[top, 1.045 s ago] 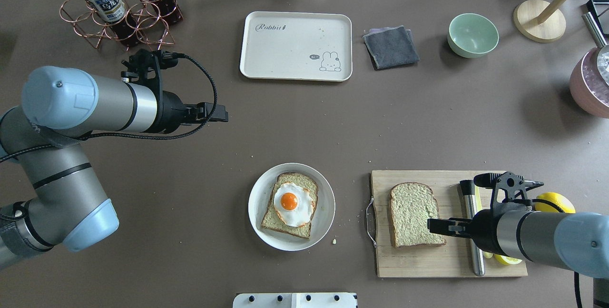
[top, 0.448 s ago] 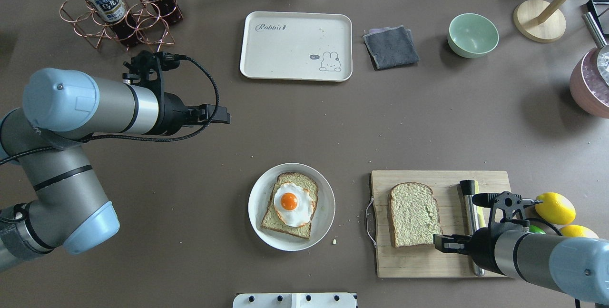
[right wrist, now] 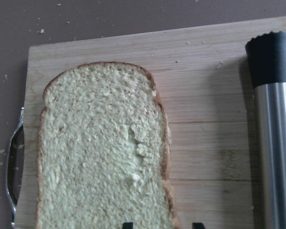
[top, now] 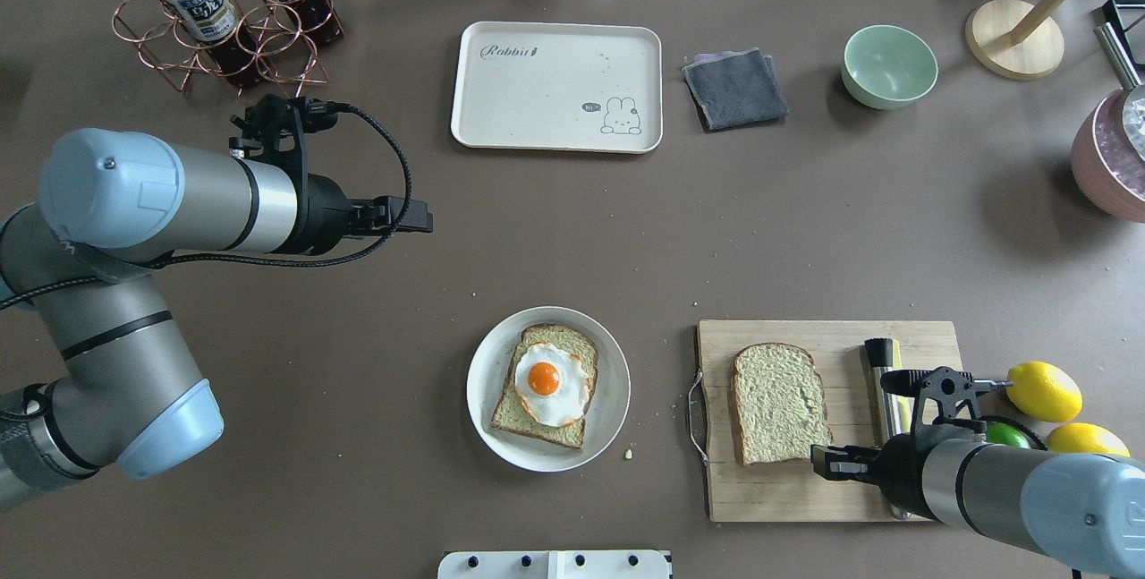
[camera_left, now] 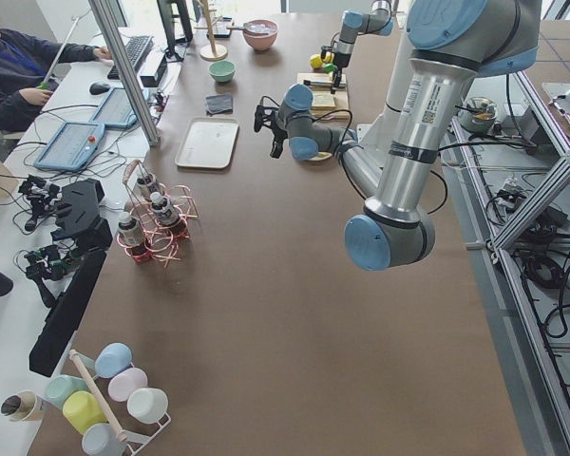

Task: Make sandwich and place on tray
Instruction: 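Grasp the edge of the plain bread slice with the right gripper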

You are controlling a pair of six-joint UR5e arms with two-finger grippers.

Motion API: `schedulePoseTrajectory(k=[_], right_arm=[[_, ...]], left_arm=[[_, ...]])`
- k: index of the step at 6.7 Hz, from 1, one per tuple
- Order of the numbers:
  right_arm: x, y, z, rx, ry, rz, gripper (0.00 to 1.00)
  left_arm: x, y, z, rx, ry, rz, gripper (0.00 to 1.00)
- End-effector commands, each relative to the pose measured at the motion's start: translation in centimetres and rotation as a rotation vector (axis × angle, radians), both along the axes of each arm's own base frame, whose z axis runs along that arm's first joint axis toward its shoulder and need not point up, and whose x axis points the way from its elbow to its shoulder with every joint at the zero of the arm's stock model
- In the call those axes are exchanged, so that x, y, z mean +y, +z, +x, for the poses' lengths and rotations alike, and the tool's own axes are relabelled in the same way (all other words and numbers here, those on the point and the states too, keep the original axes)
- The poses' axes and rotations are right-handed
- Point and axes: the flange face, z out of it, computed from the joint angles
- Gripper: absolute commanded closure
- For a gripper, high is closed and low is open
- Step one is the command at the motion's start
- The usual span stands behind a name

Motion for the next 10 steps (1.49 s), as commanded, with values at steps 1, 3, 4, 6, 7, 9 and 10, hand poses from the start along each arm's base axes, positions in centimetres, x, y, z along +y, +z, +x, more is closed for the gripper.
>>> schedulePoseTrajectory(k=[1, 3, 4, 6, 7, 9, 10], right_arm=[[0.0, 0.6, -0.4, 0.009, 0.001, -0.003, 0.48], [0.0, 1.0, -0.6, 0.017, 0.001, -0.004, 0.48], [-0.2, 0.5, -1.3, 0.003, 0.003, -0.001, 0.49], [-0.3, 0.1, -1.6, -0.007, 0.008, 0.001, 0.66], [-0.4, 0.0, -1.6, -0.014, 0.021, -0.018, 0.9], [-1.2, -0.6, -1.0, -0.026, 0.047, -0.024, 1.0], [-2.2, -1.6, 0.1, -0.045, 0.068, -0.025, 1.0]], left_arm=[[0.0, -0.1, 0.0, 0.001, 0.0, 0.001, 0.02], [0.0, -0.1, 0.0, 0.001, 0.0, 0.001, 0.02], [0.0, 0.0, 0.0, 0.0, 0.0, 0.0, 0.02], [0.0, -0.1, 0.0, 0.001, 0.001, 0.002, 0.02], [0.0, -0.1, 0.0, 0.001, 0.0, 0.001, 0.02], [0.0, 0.0, 0.0, -0.001, 0.0, -0.001, 0.02], [0.0, -0.1, 0.0, 0.001, 0.0, 0.001, 0.02]])
